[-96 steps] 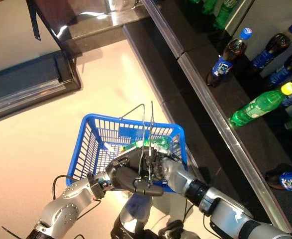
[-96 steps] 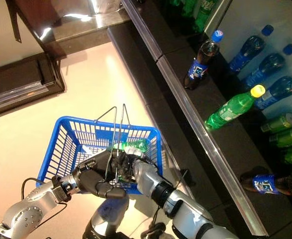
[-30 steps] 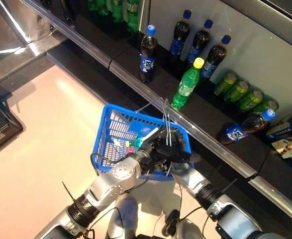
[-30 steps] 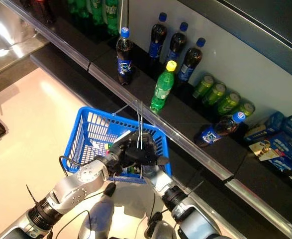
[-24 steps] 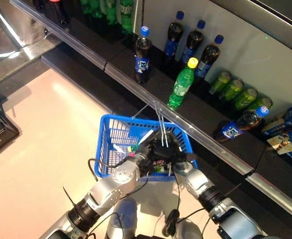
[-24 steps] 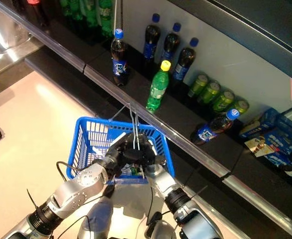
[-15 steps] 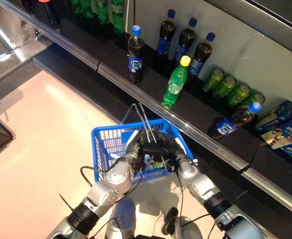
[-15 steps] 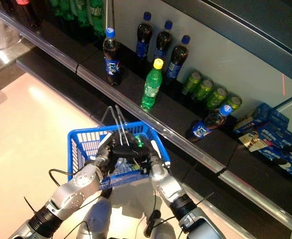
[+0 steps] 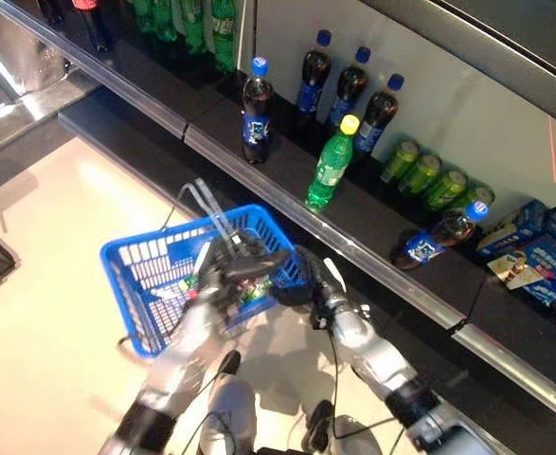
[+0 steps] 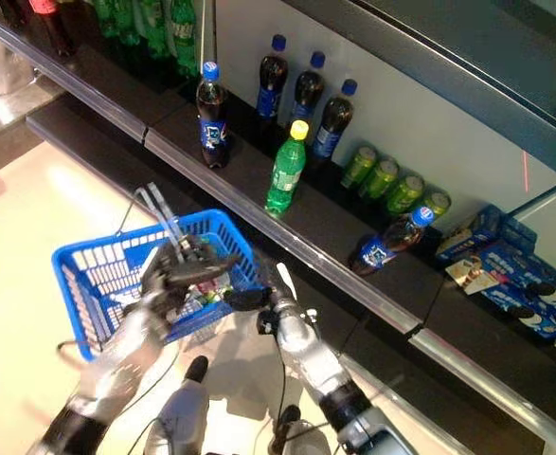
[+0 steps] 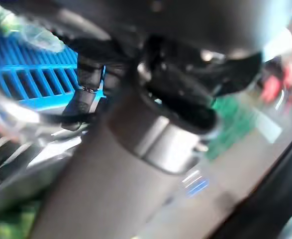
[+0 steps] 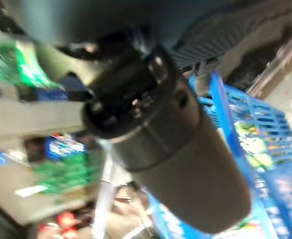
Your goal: Pick up the drink and place into the basket.
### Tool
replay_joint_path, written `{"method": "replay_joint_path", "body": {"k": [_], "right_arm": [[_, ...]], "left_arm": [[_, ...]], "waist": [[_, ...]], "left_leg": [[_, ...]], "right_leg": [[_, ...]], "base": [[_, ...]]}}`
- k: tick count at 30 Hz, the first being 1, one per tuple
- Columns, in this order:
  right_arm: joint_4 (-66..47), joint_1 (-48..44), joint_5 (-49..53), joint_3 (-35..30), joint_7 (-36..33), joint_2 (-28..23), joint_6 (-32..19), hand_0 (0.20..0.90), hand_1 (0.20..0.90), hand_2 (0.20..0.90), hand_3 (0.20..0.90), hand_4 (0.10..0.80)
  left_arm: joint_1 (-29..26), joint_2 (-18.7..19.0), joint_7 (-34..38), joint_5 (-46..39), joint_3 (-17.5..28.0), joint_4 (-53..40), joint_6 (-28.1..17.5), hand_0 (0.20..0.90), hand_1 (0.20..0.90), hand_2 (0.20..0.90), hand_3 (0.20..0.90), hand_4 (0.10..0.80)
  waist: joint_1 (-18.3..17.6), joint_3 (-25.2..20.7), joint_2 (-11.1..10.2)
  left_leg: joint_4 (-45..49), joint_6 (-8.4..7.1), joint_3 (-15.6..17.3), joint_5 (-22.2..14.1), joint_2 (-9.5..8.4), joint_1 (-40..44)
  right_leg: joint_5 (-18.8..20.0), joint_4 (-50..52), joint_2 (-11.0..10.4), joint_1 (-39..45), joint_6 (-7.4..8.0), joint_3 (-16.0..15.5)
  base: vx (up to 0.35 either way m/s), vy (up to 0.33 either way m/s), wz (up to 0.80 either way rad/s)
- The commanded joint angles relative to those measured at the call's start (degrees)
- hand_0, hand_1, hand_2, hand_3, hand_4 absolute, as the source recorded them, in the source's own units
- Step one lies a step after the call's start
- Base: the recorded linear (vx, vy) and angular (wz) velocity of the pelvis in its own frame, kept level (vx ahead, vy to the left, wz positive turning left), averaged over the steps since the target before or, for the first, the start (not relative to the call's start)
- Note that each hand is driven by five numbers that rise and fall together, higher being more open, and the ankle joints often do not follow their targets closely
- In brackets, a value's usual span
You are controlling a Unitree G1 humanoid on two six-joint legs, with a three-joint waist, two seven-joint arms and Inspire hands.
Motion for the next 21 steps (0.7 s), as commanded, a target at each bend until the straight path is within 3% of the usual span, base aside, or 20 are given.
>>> {"method": "replay_joint_path", "body": {"k": [1,5,11,21], "right_arm": [[-1.12,4.23,-0.3,-9.24,1.65,-4.49,-5.12,0.9,0.9,0.9,0.9,0.8],[-0.48,3.33,5.46,-10.29,2.3,-2.76,-9.43,0.9,0.9,0.9,0.9,0.8],[-4.62,6.35,12.36,-10.23,6.39,-0.03,-12.66,0.9,0.9,0.9,0.9,0.8],[-3.96,13.92,16.08,-11.46,18.59,-1.15,-8.69,0.9,0.9,0.9,0.9,0.8]], "left_arm": [[-3.27,-2.35,-36.32,-21.67,17.04,-12.39,-13.73,0.3,0.3,0.3,0.2,0.1],[-2.35,-3.49,-41.49,-22.82,20.92,-6.0,-9.44,0.3,0.3,0.3,0.2,0.1],[-0.45,-5.6,-38.57,-20.03,23.04,-1.59,-8.78,0.3,0.3,0.3,0.2,0.1],[3.96,-7.54,-33.09,-17.0,26.33,10.99,-12.06,0.3,0.3,0.3,0.2,0.1]], "waist": [[4.45,-9.49,3.03],[6.54,-9.23,2.8],[6.22,-10.53,2.89],[3.18,-14.91,3.22]], "left_leg": [[-0.57,4.31,-2.26,1.95,-2.14,-0.32],[-0.66,4.33,-3.69,1.8,-2.64,0.0],[-1.28,4.35,-3.83,2.0,-2.87,0.74],[-6.1,3.83,-1.64,3.59,-1.6,2.83]], "right_leg": [[1.03,3.54,0.41,-0.79,-4.13,-5.09],[0.5,3.14,1.24,0.29,-4.51,-5.62],[0.49,1.82,2.16,1.44,-4.41,-5.01],[2.52,-4.25,3.15,3.3,-3.17,-3.45]], "base": [[-0.084,-0.075,0.38],[0.019,-0.071,0.46],[0.012,-0.021,0.07],[-0.027,-0.011,0.04]]}}
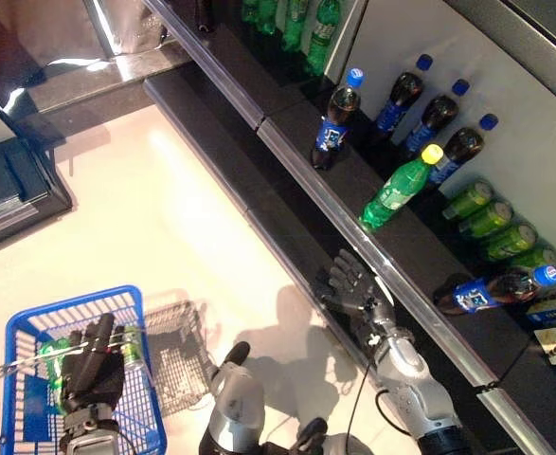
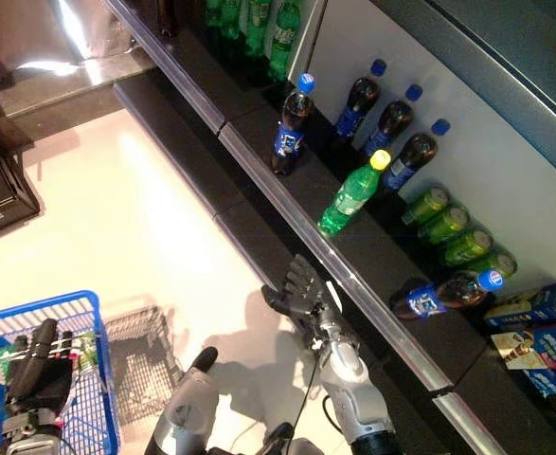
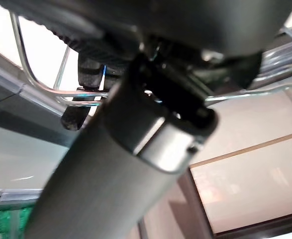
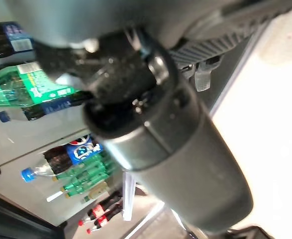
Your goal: Pick up the drink and place into the basket.
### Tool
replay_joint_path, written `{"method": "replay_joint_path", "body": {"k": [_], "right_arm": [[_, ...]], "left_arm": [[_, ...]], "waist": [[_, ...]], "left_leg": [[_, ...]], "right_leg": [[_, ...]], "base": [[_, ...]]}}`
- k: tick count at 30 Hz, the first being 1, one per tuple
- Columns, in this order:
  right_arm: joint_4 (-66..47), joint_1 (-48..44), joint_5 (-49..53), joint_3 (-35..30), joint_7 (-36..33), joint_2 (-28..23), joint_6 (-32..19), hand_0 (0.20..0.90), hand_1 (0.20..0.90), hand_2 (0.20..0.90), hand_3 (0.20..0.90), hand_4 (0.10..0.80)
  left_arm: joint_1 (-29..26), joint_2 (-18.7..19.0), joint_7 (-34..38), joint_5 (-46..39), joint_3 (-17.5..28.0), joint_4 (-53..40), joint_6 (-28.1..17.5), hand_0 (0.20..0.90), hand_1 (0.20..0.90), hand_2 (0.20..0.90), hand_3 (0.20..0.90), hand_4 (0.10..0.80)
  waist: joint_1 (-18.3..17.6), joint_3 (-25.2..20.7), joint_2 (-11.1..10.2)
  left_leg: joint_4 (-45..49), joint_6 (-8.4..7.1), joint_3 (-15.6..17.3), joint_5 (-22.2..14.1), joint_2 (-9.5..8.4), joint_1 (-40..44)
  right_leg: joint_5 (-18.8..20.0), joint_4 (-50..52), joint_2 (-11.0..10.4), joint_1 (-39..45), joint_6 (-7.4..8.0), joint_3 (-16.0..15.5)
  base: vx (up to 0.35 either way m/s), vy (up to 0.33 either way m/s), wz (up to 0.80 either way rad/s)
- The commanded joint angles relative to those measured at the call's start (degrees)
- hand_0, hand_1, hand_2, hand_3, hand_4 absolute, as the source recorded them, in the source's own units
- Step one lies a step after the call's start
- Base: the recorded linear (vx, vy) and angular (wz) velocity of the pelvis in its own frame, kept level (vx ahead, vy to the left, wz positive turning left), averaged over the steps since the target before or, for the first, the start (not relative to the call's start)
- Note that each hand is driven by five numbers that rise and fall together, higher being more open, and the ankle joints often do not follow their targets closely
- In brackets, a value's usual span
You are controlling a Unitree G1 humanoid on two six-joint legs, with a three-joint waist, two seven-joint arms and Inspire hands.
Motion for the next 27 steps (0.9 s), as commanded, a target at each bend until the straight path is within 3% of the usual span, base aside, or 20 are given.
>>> {"method": "replay_joint_path", "body": {"k": [1,6,10,16,21,22,27], "right_arm": [[-3.69,3.84,4.83,0.62,6.23,-2.88,-1.99,0.9,0.9,0.9,0.9,0.8],[0.59,8.3,4.35,0.09,13.59,-3.6,-0.46,0.9,0.9,0.9,0.9,0.8],[8.69,9.82,1.27,0.98,16.18,-4.34,-0.49,0.9,0.9,0.9,0.9,0.8],[27.58,8.29,-3.16,2.62,13.9,-3.23,-4.41,0.9,0.9,0.9,0.9,0.8],[45.98,5.47,-9.25,0.43,9.1,-1.67,-8.58,0.9,0.9,0.9,0.9,0.8],[52.43,4.71,-10.83,-1.27,8.73,-1.12,-9.92,0.9,0.9,0.9,0.9,0.8],[60.99,3.17,-13.84,-4.46,5.76,-0.19,-9.3,0.9,0.9,0.9,0.9,0.8]], "left_arm": [[-3.8,2.74,-10.56,2.7,-2.82,-9.13,-8.75,0.3,0.3,0.3,0.2,0.1],[-2.43,2.96,-6.08,2.96,-2.52,0.96,-12.81,0.3,0.3,0.3,0.2,0.1],[-3.59,3.99,2.67,0.73,-2.16,12.07,-14.39,0.3,0.3,0.3,0.2,0.1],[-7.88,4.94,10.8,3.97,-3.06,31.61,-13.02,0.3,0.3,0.3,0.2,0.1],[-11.71,3.92,13.17,8.33,-5.18,43.75,-10.74,0.3,0.3,0.3,0.2,0.1],[-12.58,3.18,13.61,8.98,-6.18,47.23,-10.42,0.3,0.3,0.3,0.2,0.1],[-14.34,1.98,14.75,11.58,-8.16,51.97,-8.67,0.3,0.3,0.3,0.2,0.1]], "waist": [[-4.49,-14.91,4.17],[-7.0,-17.13,5.02],[-9.32,-18.85,5.61],[-12.11,-20.6,5.86],[-13.12,-21.17,6.13],[-13.12,-21.16,6.08],[-12.84,-20.67,5.81]], "left_leg": [[-3.88,3.54,1.46,3.33,-1.5,2.82],[-7.5,3.09,4.44,4.57,-0.31,3.67],[-10.21,2.47,7.45,5.52,0.77,4.26],[-12.19,2.11,10.28,5.56,1.31,4.69],[-12.19,2.91,10.71,4.42,0.26,5.14],[-11.65,3.52,10.45,3.53,-0.67,5.47],[-8.67,5.64,8.86,0.78,-3.81,5.41]], "right_leg": [[4.98,-3.25,3.01,0.39,-2.71,0.81],[7.04,-7.09,3.03,0.5,-1.75,2.25],[8.45,-9.87,2.73,0.69,-1.13,3.05],[9.46,-11.91,1.67,1.12,-0.43,2.8],[10.87,-12.68,-0.24,1.38,0.29,2.69],[11.98,-12.18,-1.55,1.24,0.5,2.84],[15.08,-9.09,-5.02,0.0,1.01,3.56]], "base": [[-0.058,-0.012,-0.08],[-0.074,-0.002,-0.31],[-0.041,0.016,-0.29],[-0.005,0.049,-0.27],[0.028,0.145,-0.06],[0.059,0.182,0.0],[0.074,0.174,-0.02]]}}
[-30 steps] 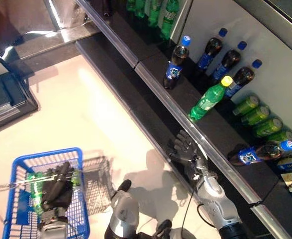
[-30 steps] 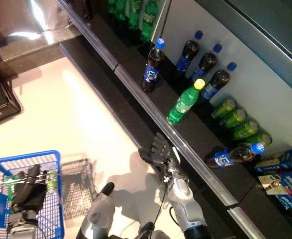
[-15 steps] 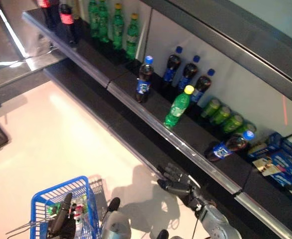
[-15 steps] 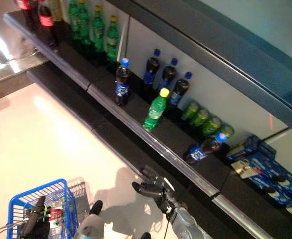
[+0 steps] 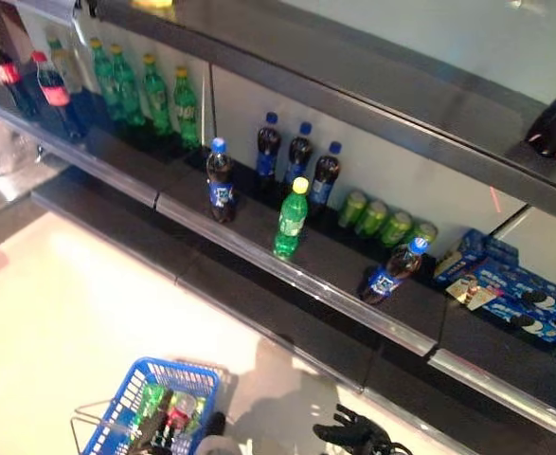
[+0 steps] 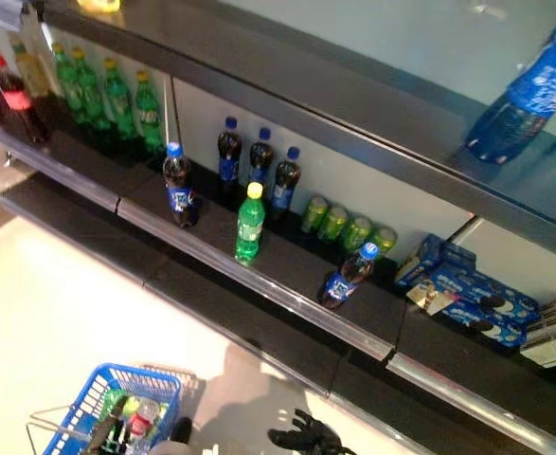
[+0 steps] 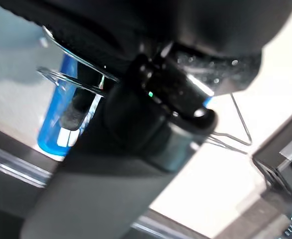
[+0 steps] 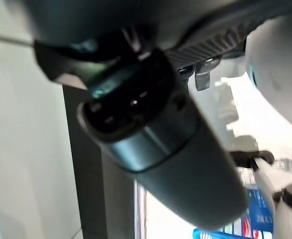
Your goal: Pick up the drink and place into the basket.
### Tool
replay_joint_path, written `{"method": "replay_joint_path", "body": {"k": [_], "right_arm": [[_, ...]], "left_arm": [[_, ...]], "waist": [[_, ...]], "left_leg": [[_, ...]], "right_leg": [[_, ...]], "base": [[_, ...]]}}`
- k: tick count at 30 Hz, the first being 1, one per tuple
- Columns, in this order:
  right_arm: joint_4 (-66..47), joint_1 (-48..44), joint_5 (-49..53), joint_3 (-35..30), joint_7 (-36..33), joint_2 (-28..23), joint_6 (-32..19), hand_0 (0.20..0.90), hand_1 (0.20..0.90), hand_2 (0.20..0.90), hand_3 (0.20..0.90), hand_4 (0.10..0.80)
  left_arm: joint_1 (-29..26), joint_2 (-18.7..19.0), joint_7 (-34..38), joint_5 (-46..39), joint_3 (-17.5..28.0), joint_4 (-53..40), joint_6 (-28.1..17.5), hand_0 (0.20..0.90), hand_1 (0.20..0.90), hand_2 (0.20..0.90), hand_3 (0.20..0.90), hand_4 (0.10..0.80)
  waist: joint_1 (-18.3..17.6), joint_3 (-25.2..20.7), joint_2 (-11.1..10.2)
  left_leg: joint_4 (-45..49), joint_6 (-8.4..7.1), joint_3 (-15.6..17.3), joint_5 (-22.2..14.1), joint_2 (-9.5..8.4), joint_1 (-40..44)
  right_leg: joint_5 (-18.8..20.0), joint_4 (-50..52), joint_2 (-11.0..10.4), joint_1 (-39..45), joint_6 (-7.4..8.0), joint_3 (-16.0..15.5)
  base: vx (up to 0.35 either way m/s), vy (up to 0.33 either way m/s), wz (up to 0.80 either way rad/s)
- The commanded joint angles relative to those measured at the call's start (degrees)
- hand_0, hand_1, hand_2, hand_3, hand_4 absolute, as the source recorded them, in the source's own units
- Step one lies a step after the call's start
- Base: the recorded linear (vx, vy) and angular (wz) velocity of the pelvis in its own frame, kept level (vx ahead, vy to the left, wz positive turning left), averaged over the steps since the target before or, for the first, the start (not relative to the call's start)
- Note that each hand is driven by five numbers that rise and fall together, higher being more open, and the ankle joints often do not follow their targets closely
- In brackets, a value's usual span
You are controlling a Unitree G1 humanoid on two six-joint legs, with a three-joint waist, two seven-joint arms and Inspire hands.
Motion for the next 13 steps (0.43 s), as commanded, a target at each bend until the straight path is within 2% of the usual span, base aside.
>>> {"method": "replay_joint_path", "body": {"k": [1,5,7,9,10,12,13], "right_arm": [[3.19,1.36,-2.83,-2.21,-3.31,-3.34,-0.7,0.9,0.9,0.9,0.9,0.8],[4.43,1.12,-1.57,-3.57,-7.49,-2.9,-0.28,0.9,0.9,0.9,0.9,0.8],[5.2,0.8,-1.07,-4.01,-7.35,-2.99,-0.2,0.9,0.9,0.9,0.9,0.8],[6.32,0.52,-1.7,-3.59,-6.65,-3.15,-0.42,0.9,0.9,0.9,0.9,0.8],[6.87,0.6,-2.23,-3.85,-6.21,-3.22,-1.07,0.9,0.9,0.9,0.9,0.8],[7.49,0.73,-0.16,-3.24,-6.06,-3.47,-1.56,0.9,0.9,0.9,0.9,0.8],[7.63,0.76,0.34,-3.21,-6.16,-3.58,-1.65,0.9,0.9,0.9,0.9,0.8]], "left_arm": [[-1.61,1.0,-2.17,2.97,0.56,-1.71,-6.13,0.3,0.3,0.3,0.2,0.1],[-1.93,0.05,-0.56,5.88,-1.52,-1.99,-5.05,0.3,0.3,0.3,0.2,0.1],[-1.76,-0.15,-0.05,5.47,-2.75,-2.79,-5.09,0.3,0.3,0.3,0.2,0.1],[-1.92,0.29,0.01,4.43,-3.83,-3.24,-5.01,0.3,0.3,0.3,0.2,0.1],[-1.98,0.3,0.26,4.31,-4.24,-3.51,-5.2,0.3,0.3,0.3,0.2,0.1],[-2.76,0.21,0.98,3.88,-5.98,-3.51,-5.82,0.3,0.3,0.3,0.2,0.1],[-3.05,0.24,1.56,3.55,-6.37,-3.59,-5.86,0.3,0.3,0.3,0.2,0.1]], "waist": [[1.76,-2.13,6.63],[1.15,-2.14,7.06],[0.21,-2.31,7.41],[-0.27,-2.36,7.33],[-0.72,-2.45,7.21],[-2.34,-2.53,6.98],[-2.59,-2.6,6.86]], "left_leg": [[4.12,4.46,-2.38,-3.29,-4.91,-1.37],[4.02,5.69,-1.68,-3.97,-6.17,-0.96],[2.74,5.88,0.08,-3.88,-5.58,-0.21],[2.36,5.75,0.86,-3.98,-5.01,0.17],[2.44,5.63,0.92,-3.98,-4.85,0.05],[2.81,6.0,-0.22,-3.89,-4.89,-0.46],[2.84,5.91,-0.2,-3.77,-4.81,-0.52]], "right_leg": [[7.22,6.65,-4.99,-2.39,0.94,-1.75],[8.81,8.72,-5.36,-4.11,1.08,-0.29],[8.4,10.2,-3.27,-5.88,1.03,1.21],[5.8,9.74,0.02,-6.84,0.46,1.57],[5.21,8.07,1.26,-6.88,-0.05,3.34],[3.32,7.85,4.79,-7.8,-1.06,9.25],[2.52,7.63,5.43,-7.57,-1.46,9.09]], "base": [[0.095,0.18,-0.06],[0.056,0.111,-0.13],[-0.004,0.01,-0.36],[-0.008,-0.069,-0.52],[-0.003,-0.099,-0.47],[-0.008,-0.129,-0.06],[-0.012,-0.104,0.21]]}}
